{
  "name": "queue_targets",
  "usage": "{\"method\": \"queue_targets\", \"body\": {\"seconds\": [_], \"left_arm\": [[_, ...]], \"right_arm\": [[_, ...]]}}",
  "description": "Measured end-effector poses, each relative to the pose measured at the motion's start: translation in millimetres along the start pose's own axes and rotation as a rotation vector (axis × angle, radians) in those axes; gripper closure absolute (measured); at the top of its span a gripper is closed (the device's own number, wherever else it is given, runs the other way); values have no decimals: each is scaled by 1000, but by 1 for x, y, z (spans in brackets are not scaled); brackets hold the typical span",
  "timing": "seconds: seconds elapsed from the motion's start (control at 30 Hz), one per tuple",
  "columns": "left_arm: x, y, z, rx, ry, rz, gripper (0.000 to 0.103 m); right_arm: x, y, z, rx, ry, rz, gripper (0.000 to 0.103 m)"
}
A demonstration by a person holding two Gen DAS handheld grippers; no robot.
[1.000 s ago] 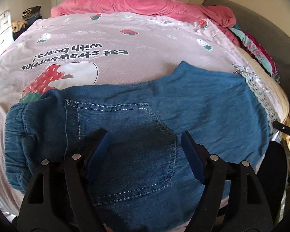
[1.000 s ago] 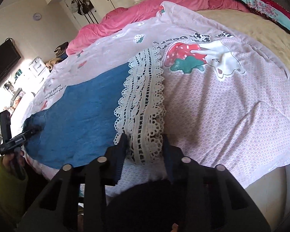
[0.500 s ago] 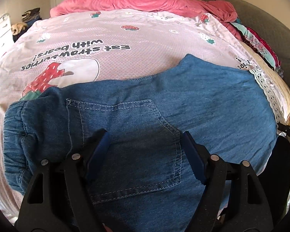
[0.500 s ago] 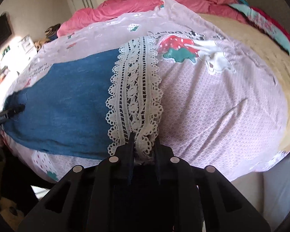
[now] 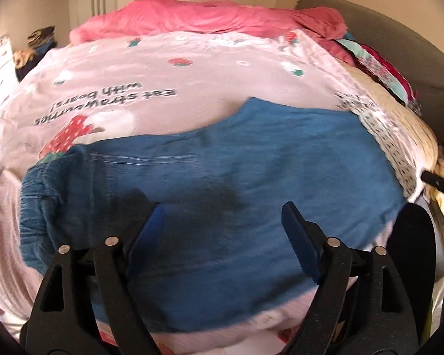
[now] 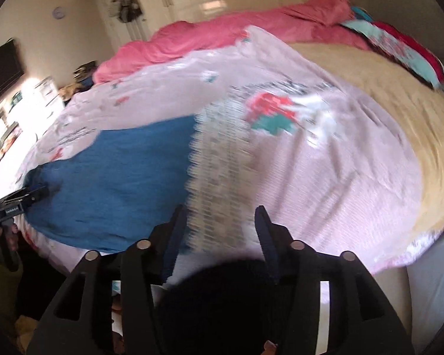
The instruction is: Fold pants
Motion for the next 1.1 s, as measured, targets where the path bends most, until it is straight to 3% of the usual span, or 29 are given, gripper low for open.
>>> {"method": "queue_targets", "body": {"seconds": [0.1, 0.2, 0.33, 0.43, 0.53, 0.67, 0.9, 1.1], "left_arm": [[24, -7, -4, -30, -27, -55, 23], [34, -23, -18, -120, 10, -108, 21], [38, -35, -21, -134, 40, -151, 21], [39, -37, -25, -137, 49, -160, 18], [42, -37, -22, -131, 59, -171, 17], [45, -27, -5, -88, 21, -146, 17], [70, 4, 20, 8, -11, -196, 17], [94, 38, 16, 36, -55, -242, 16]], "right_arm": [[-31, 0, -11, -7, 11, 89, 49], [-51, -6, -28, -39, -11, 137, 43], [-48, -20, -59, -124, -115, 152, 34], [-42, -25, -68, -135, -111, 144, 32], [-39, -22, -62, -118, -69, 117, 31], [-31, -18, -36, -41, 69, 5, 31], [-5, -6, -2, 52, 75, -114, 31], [13, -10, -7, 44, 62, -173, 31]]}}
Point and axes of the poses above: each gripper's, at about its wrist camera, not at the fingertips, and z roughly against the way its jaws point, x to its right, y to its top, the point moved 5 cm from there along -z, roughly the way its jaws point, and after that the axes turned 12 degrees about -z, right-handed, at the moved point
